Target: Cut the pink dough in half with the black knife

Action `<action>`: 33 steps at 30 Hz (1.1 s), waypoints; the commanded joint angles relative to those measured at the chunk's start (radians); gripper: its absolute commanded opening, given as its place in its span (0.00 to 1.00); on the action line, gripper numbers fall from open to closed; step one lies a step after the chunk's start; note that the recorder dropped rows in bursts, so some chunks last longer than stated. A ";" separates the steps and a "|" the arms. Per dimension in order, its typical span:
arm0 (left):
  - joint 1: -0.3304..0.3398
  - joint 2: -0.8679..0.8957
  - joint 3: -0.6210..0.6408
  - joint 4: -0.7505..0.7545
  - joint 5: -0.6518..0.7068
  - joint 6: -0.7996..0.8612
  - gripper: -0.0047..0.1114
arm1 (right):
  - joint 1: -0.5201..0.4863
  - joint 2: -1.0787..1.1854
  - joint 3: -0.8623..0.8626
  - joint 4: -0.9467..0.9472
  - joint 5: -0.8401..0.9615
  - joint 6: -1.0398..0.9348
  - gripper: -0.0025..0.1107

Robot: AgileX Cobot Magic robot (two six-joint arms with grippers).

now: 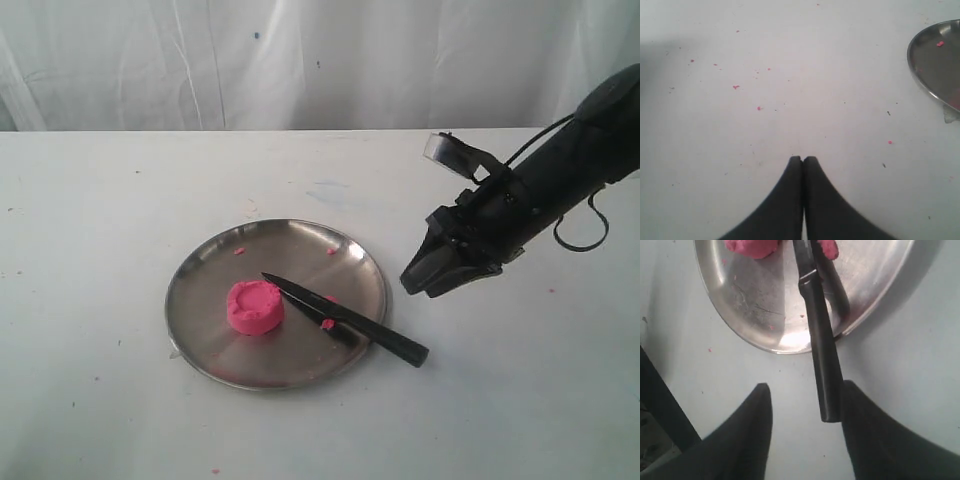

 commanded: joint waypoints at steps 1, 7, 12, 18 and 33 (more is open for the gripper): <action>-0.004 -0.005 0.000 -0.010 -0.001 -0.005 0.04 | -0.010 0.019 0.014 0.010 -0.010 -0.041 0.42; -0.004 -0.005 0.000 -0.010 -0.001 -0.005 0.04 | -0.010 0.129 0.038 0.041 -0.029 -0.054 0.55; -0.004 -0.005 0.000 -0.010 -0.001 -0.005 0.04 | -0.010 0.191 0.038 0.110 0.008 -0.101 0.55; -0.004 -0.005 0.000 -0.010 -0.001 -0.005 0.04 | 0.014 0.238 0.038 0.113 0.008 -0.106 0.55; -0.004 -0.005 0.000 -0.010 -0.001 -0.005 0.04 | 0.088 0.262 0.038 0.095 0.008 -0.138 0.32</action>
